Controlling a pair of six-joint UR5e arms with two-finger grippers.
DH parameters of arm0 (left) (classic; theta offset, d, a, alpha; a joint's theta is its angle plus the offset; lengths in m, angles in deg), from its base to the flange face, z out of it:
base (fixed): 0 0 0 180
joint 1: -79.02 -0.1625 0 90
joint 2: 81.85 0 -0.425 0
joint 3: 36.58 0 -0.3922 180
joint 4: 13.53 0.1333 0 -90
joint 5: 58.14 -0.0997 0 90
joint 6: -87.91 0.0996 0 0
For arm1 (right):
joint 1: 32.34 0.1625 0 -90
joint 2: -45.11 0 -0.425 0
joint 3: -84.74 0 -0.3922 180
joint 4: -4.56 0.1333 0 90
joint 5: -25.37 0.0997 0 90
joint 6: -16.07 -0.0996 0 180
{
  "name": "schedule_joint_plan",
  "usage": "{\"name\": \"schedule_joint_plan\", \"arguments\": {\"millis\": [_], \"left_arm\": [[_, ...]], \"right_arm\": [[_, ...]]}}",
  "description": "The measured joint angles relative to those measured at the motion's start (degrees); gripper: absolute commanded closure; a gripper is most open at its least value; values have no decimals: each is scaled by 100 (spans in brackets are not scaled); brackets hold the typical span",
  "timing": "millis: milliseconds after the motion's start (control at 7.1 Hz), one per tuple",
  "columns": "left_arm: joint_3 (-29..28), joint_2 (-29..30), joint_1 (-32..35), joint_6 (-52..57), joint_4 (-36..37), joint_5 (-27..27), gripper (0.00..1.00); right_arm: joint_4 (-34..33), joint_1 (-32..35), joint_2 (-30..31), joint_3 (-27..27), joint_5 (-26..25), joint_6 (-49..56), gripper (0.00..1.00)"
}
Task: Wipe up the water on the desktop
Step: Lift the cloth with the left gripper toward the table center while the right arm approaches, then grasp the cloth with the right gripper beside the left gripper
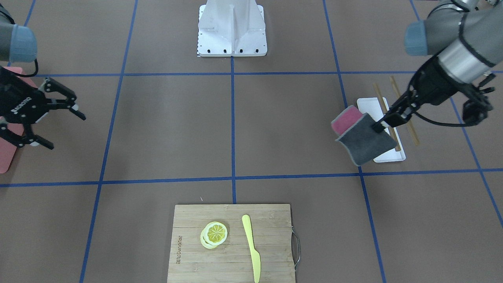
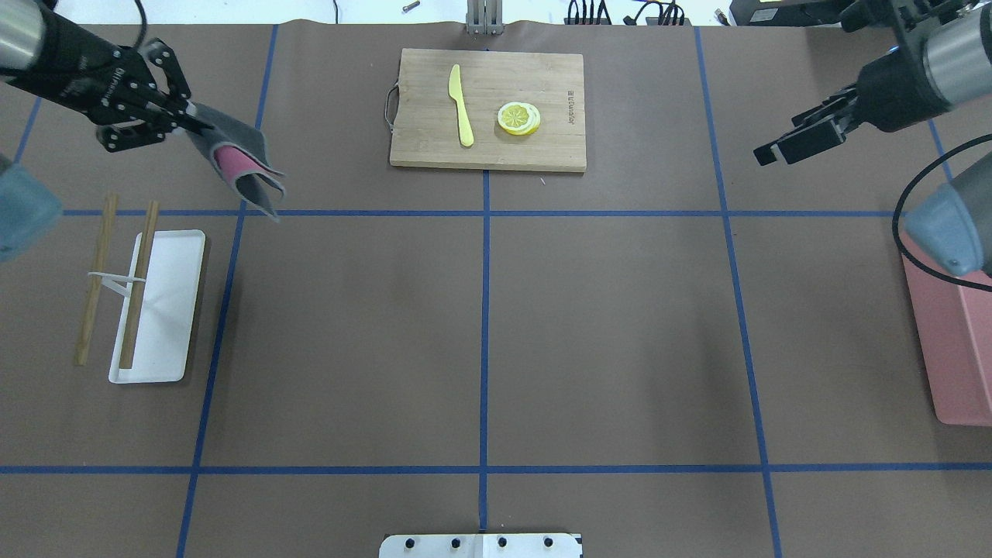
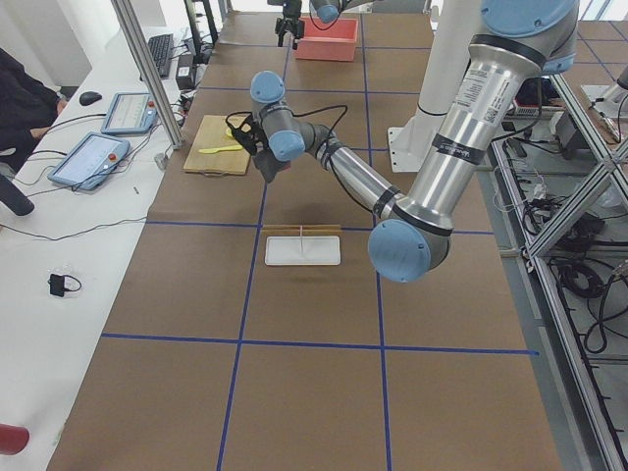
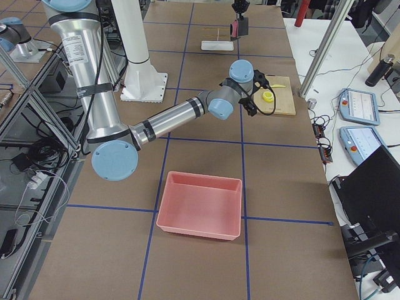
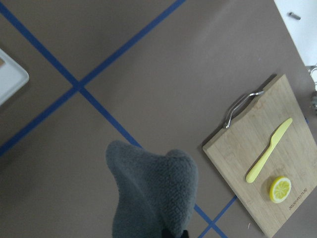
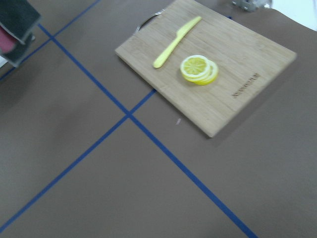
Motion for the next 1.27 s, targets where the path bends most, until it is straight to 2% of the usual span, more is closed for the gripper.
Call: {"name": "schedule_joint_plan", "arguments": {"millis": [282, 563, 985, 1267], "left_arm": [[22, 700, -656, -526, 926, -569, 100], [10, 1011, -915, -1000, 1129, -729, 100], [-117, 1445, -1241, -1599, 1160, -826, 100], [-371, 1741, -1516, -1777, 1156, -931, 100]], "right_arm": [[192, -1001, -237, -273, -962, -480, 0], [216, -1827, -433, -437, -1802, -608, 0], [218, -2486, -533, -572, -2425, -623, 0], [218, -2642, -544, -589, -2502, -629, 0]]}}
